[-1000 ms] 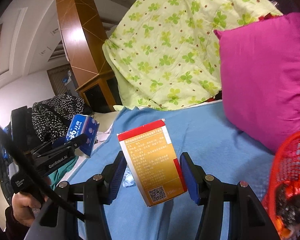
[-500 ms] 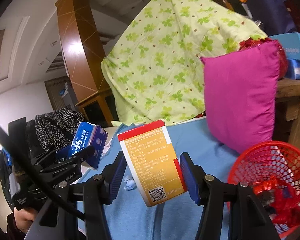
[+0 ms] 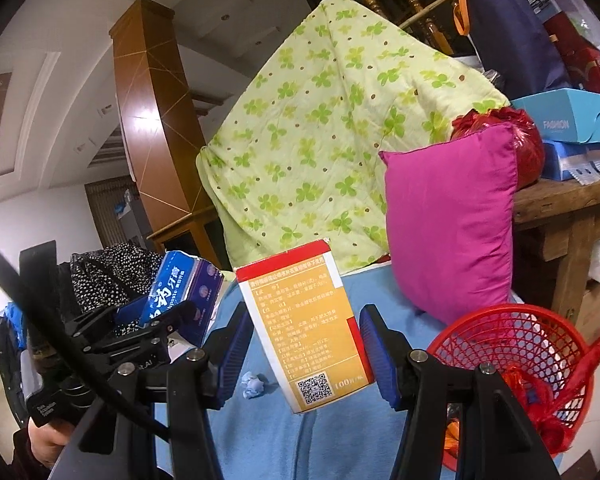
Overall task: Collect trash
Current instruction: 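Lift both boxes and carry them toward the red basket with both tools, then release the toothpaste box into the basket with the left tool while the right tool releases the medicine box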
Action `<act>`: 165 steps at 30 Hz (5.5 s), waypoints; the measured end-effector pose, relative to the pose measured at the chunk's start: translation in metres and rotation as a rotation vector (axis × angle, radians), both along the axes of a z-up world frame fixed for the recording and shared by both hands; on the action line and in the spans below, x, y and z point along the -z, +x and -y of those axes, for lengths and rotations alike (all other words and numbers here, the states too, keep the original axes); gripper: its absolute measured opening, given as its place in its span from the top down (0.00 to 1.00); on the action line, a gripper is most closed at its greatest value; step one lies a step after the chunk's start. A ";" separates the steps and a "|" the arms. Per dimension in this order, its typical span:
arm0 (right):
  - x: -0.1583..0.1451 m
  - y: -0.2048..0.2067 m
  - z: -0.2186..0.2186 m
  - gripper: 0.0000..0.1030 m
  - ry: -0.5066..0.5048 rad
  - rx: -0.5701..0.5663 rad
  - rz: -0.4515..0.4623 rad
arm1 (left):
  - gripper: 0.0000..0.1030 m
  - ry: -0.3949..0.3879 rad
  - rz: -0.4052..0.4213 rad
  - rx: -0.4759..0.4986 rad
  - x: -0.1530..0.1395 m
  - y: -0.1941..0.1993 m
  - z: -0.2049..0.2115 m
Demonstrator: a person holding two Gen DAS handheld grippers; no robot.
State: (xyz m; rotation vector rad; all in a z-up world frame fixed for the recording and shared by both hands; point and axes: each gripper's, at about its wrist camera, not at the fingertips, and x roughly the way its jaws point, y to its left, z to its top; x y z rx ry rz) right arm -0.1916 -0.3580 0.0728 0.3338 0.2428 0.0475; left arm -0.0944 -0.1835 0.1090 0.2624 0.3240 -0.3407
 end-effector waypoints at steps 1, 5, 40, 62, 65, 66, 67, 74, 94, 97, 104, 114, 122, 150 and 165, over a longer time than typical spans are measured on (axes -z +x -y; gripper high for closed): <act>0.000 -0.003 0.000 0.44 -0.003 0.005 0.003 | 0.44 0.001 0.002 0.003 -0.001 -0.001 0.002; -0.002 -0.011 0.003 0.44 -0.003 0.013 0.014 | 0.44 0.008 0.005 0.014 -0.002 -0.005 0.009; -0.005 -0.049 0.040 0.44 0.024 0.105 0.040 | 0.44 0.043 0.007 0.097 -0.007 -0.020 0.052; 0.001 -0.059 0.051 0.44 0.039 0.149 0.027 | 0.44 0.044 -0.020 0.132 0.003 -0.017 0.065; 0.002 -0.060 0.053 0.44 0.043 0.153 0.028 | 0.44 0.044 -0.018 0.141 0.003 -0.017 0.066; 0.002 -0.060 0.054 0.44 0.044 0.155 0.028 | 0.44 0.045 -0.018 0.143 0.004 -0.017 0.067; 0.002 -0.060 0.054 0.44 0.045 0.157 0.028 | 0.44 0.044 -0.020 0.145 0.004 -0.017 0.068; 0.005 -0.063 0.057 0.44 0.049 0.167 0.026 | 0.44 0.048 -0.022 0.155 0.006 -0.019 0.074; 0.011 -0.066 0.066 0.44 0.075 0.192 0.014 | 0.44 0.056 -0.031 0.194 0.013 -0.022 0.088; 0.011 -0.065 0.067 0.44 0.078 0.195 0.012 | 0.44 0.058 -0.030 0.200 0.014 -0.023 0.091; 0.013 -0.065 0.070 0.44 0.083 0.204 0.009 | 0.44 0.063 -0.032 0.218 0.016 -0.023 0.097; 0.017 -0.065 0.076 0.44 0.096 0.225 -0.004 | 0.44 0.074 -0.041 0.239 0.019 -0.019 0.103; 0.022 -0.064 0.088 0.44 0.115 0.244 -0.012 | 0.44 0.084 -0.050 0.255 0.024 -0.019 0.116; 0.054 -0.076 0.138 0.42 0.230 0.383 -0.067 | 0.42 -0.011 -0.214 0.506 0.065 -0.012 0.164; 0.090 -0.048 0.165 0.35 0.363 0.420 -0.137 | 0.39 -0.029 -0.310 0.555 0.099 0.012 0.167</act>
